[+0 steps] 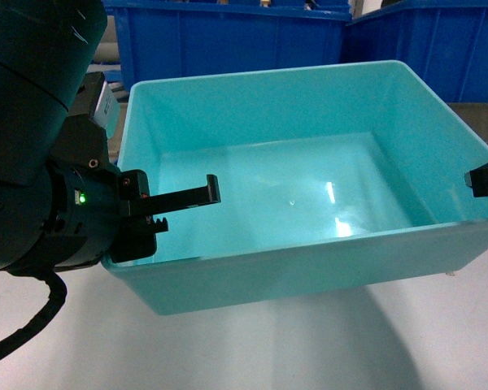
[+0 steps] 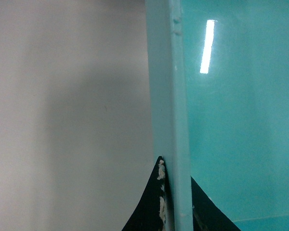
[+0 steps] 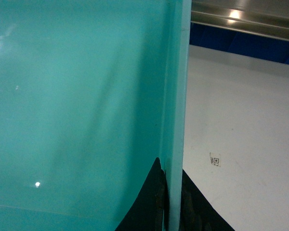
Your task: Organize blue bins on left shelf correctly
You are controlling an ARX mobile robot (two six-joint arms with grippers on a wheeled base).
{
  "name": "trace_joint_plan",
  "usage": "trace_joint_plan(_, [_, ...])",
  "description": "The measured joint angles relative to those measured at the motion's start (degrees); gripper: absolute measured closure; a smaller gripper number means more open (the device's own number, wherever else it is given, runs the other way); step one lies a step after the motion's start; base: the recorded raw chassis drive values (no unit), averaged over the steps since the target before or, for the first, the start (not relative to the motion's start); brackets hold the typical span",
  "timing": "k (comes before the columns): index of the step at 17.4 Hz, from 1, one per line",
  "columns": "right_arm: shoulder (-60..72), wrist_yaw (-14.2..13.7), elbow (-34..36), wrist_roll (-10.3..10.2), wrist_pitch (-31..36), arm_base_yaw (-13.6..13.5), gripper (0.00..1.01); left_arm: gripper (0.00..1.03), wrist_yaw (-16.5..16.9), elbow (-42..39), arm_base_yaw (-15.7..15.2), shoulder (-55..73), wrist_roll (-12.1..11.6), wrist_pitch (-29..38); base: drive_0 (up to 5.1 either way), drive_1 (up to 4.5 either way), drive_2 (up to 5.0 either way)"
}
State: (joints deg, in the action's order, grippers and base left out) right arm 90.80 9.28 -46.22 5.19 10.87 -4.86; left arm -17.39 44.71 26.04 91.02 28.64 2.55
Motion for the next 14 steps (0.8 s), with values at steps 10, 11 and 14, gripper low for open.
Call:
trace_joint_plan(10, [0.0, 0.0, 0.0, 0.0, -0.1, 0.0, 0.99, 1.01, 0.0, 0.0, 0.1, 0.1, -0.2, 0.0, -4.5, 0.63, 3.8])
trace_joint_plan(11, [0.0, 0.0, 0.0, 0.0, 0.0, 0.0, 0.99, 1.01, 0.0, 0.0, 0.0, 0.1, -0.2, 0.0, -4.9, 1.43, 3.4])
trace_joint_plan(14, [0.0, 0.0, 0.0, 0.0, -0.1, 0.0, 0.99, 1.01, 0.0, 0.0, 0.0, 0.1, -0.2, 0.1, -4.9, 1.42, 3.4])
